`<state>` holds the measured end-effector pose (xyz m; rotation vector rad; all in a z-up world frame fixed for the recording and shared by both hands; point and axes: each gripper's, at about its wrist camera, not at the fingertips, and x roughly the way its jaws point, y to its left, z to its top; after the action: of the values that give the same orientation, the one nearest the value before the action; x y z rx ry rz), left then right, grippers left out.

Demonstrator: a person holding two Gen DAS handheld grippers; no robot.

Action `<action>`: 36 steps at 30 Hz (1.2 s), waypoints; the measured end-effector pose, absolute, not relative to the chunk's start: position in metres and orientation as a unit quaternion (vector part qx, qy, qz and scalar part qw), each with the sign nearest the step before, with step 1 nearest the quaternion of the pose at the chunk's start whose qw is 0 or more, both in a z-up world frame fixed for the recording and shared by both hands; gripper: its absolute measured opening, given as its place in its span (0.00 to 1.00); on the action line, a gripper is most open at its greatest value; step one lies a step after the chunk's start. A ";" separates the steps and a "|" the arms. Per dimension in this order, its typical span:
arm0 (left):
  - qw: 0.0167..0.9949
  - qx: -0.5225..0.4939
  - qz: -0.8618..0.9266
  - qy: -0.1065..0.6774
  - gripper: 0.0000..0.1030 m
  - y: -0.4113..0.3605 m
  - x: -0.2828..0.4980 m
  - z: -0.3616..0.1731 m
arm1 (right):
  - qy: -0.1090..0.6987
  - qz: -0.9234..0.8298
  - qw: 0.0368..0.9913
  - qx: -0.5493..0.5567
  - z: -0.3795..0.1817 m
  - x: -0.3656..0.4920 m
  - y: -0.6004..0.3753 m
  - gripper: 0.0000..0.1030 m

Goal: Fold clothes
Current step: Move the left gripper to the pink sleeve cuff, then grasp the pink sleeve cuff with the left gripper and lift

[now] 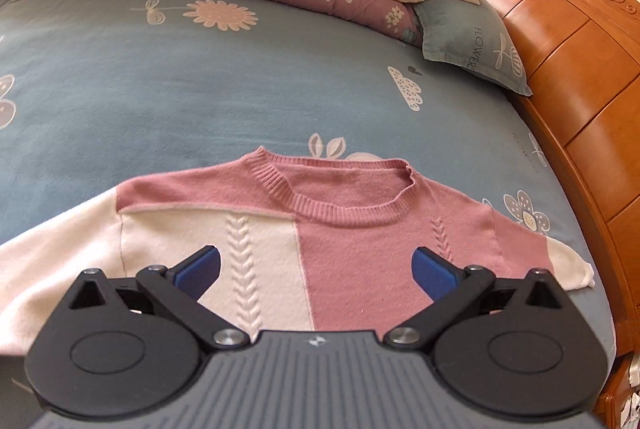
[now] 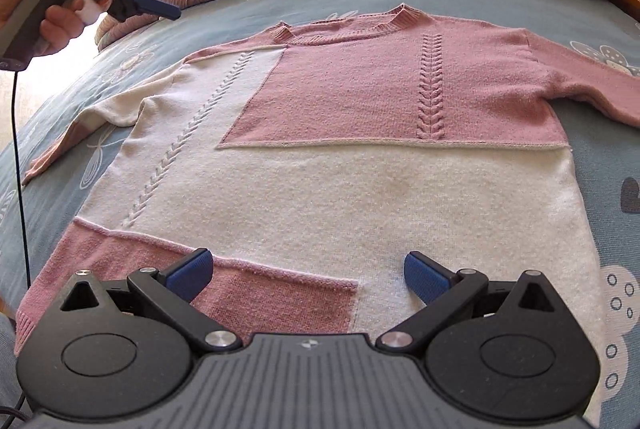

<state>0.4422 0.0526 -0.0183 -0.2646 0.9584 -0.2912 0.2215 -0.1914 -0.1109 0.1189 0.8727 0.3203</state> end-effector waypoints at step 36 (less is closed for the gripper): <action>0.852 -0.454 0.010 0.263 0.98 0.348 0.281 -0.141 | 0.373 0.093 0.923 -0.017 -0.126 0.231 -0.158 1.00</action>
<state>0.2811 0.3482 -0.1408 -0.9550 0.5529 0.0205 0.2310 -0.1578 -0.1261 -0.0348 0.7665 0.1901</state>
